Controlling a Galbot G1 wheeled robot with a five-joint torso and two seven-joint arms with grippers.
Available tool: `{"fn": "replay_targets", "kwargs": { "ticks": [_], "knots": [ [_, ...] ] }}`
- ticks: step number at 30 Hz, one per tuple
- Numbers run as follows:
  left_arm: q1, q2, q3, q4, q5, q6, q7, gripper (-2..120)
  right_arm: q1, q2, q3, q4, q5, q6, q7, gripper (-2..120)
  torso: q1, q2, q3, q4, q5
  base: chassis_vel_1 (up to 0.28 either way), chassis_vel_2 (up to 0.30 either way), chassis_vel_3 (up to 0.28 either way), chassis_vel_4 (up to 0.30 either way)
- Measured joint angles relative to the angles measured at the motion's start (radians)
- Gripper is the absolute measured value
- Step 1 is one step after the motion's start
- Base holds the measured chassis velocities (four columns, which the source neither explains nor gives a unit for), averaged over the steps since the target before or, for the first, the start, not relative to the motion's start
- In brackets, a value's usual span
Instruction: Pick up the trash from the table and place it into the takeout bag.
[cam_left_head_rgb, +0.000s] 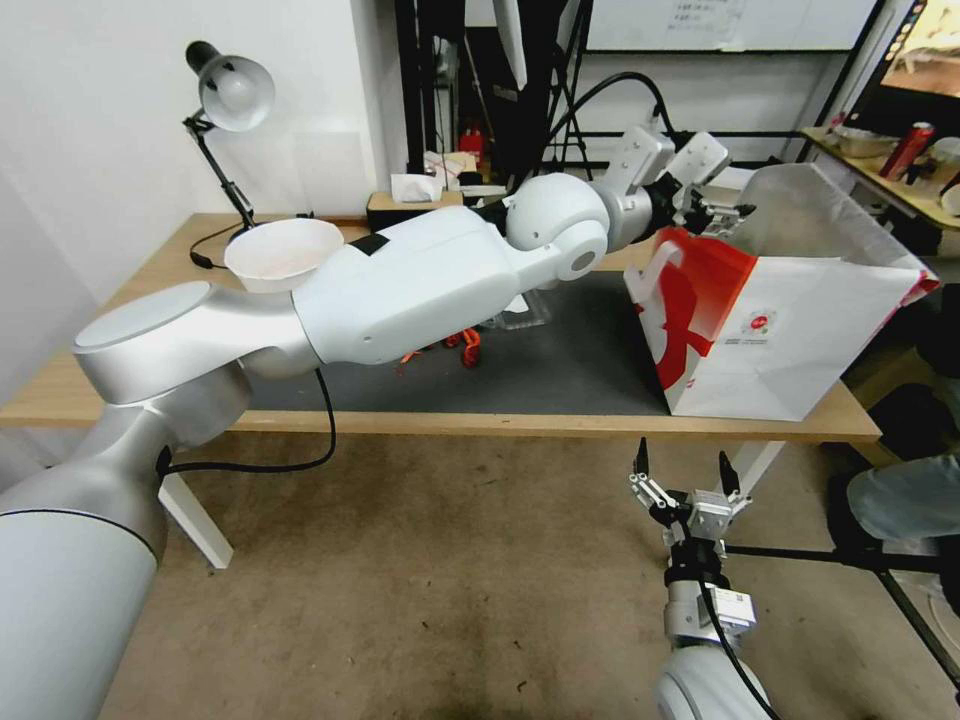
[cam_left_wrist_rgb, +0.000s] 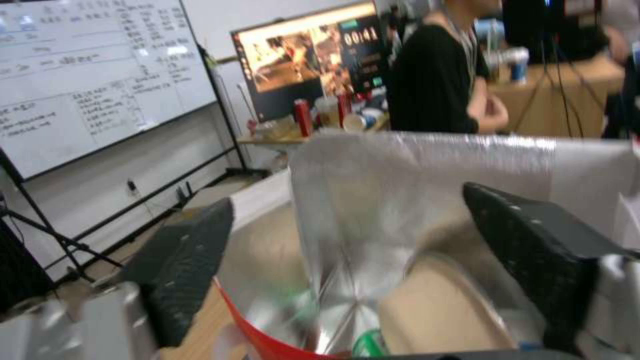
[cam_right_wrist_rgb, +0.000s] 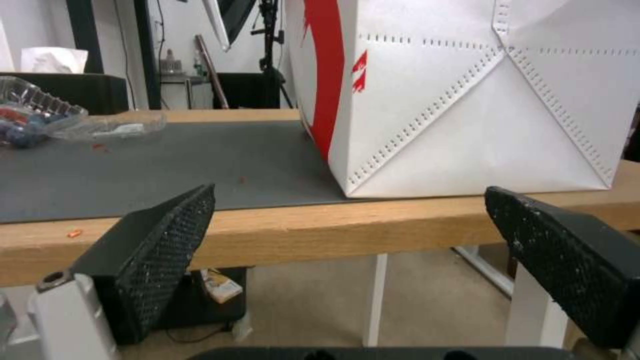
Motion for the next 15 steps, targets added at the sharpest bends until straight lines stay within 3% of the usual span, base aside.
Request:
{"fn": "replay_targets", "kwargs": {
  "ticks": [3,15],
  "knots": [
    [0.034,0.017,-0.055,-0.025,-0.025,-0.020,-0.042,99,0.000,-0.001,0.000,0.000,-0.001,0.000,0.000,100,0.000,0.000,0.000,0.0000,0.0000,0.000,0.000,0.000,0.000],
    [0.176,0.120,-0.191,-0.082,-0.045,-0.045,-0.132,100,-0.004,-0.001,0.001,0.006,-0.004,-0.003,0.001,100,0.000,0.000,0.000,0.0001,-0.0002,0.000,0.000,0.000,0.000]
  ]
}}
